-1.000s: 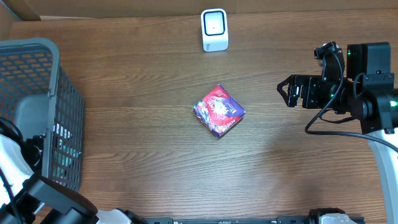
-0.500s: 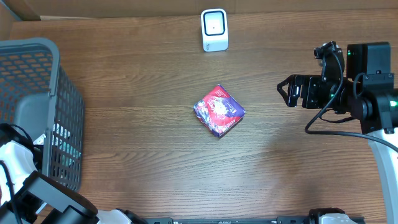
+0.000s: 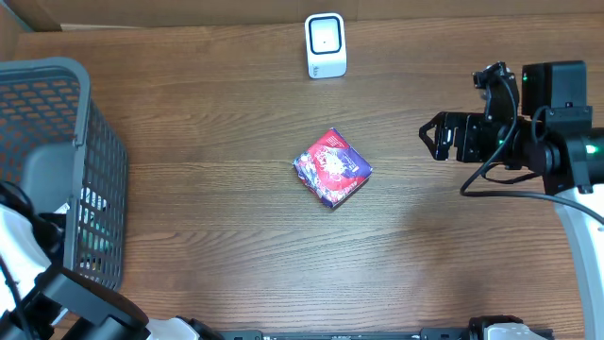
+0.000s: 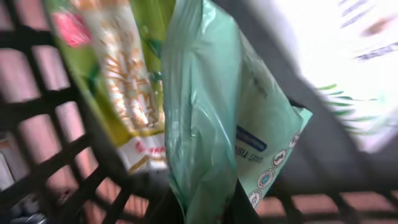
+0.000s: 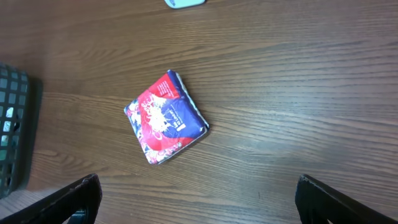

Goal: Scan the item barcode
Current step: 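Reach into the basket and grasp the mint-green tissue pack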

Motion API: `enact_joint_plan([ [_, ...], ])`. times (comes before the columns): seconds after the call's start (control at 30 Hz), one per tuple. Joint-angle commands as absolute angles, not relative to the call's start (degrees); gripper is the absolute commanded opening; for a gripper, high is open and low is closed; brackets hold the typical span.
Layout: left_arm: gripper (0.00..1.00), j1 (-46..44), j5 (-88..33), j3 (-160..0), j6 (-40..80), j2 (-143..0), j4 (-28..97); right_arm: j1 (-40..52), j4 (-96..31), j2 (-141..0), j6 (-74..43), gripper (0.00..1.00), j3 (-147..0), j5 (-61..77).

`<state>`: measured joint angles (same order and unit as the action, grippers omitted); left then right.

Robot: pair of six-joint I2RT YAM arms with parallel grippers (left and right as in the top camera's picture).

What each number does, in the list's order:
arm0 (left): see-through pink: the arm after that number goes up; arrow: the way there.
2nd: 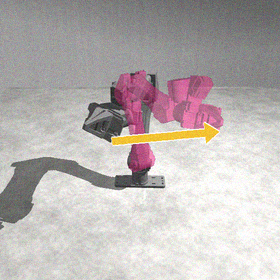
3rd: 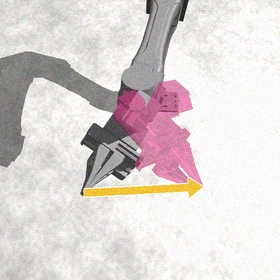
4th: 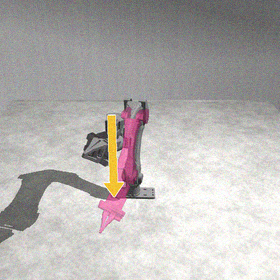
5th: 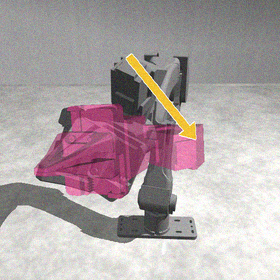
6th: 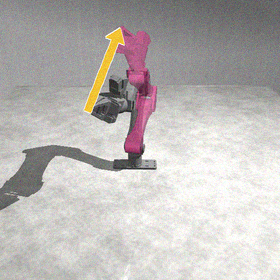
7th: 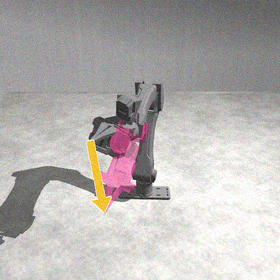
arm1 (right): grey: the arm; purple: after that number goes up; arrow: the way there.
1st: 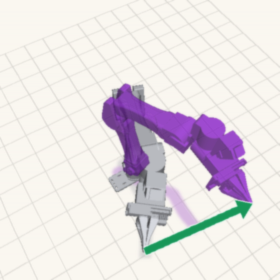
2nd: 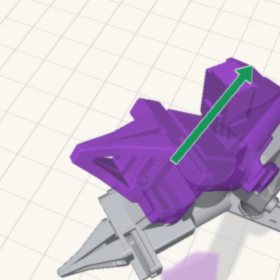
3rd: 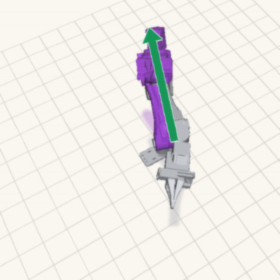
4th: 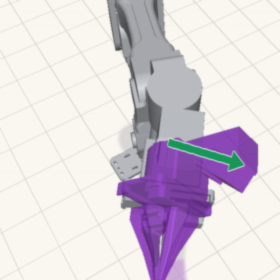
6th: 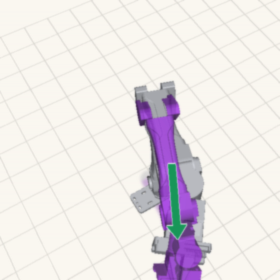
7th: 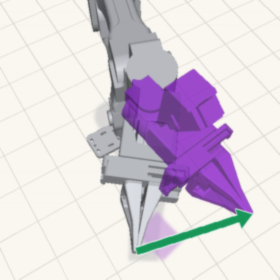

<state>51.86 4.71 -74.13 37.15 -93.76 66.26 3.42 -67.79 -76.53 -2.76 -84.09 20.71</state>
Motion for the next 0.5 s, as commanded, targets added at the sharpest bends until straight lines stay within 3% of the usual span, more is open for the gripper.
enact_joint_plan([
  [0.0, 0.04, 51.70, 4.40, -84.86, 36.75, -90.08, 69.87, 3.57, -67.66, -76.53, -2.11, 1.00, -85.58, 20.67],
  [0.27, 0.04, 49.78, -2.57, -102.98, 28.14, -83.96, 77.49, 3.57, -67.57, -76.53, -2.11, 1.00, -85.58, 20.67],
  [0.47, 0.04, 38.15, -14.11, -105.23, 19.99, -77.19, 76.95, 3.57, -67.57, -76.53, -2.11, 1.00, -85.58, 20.69],
])
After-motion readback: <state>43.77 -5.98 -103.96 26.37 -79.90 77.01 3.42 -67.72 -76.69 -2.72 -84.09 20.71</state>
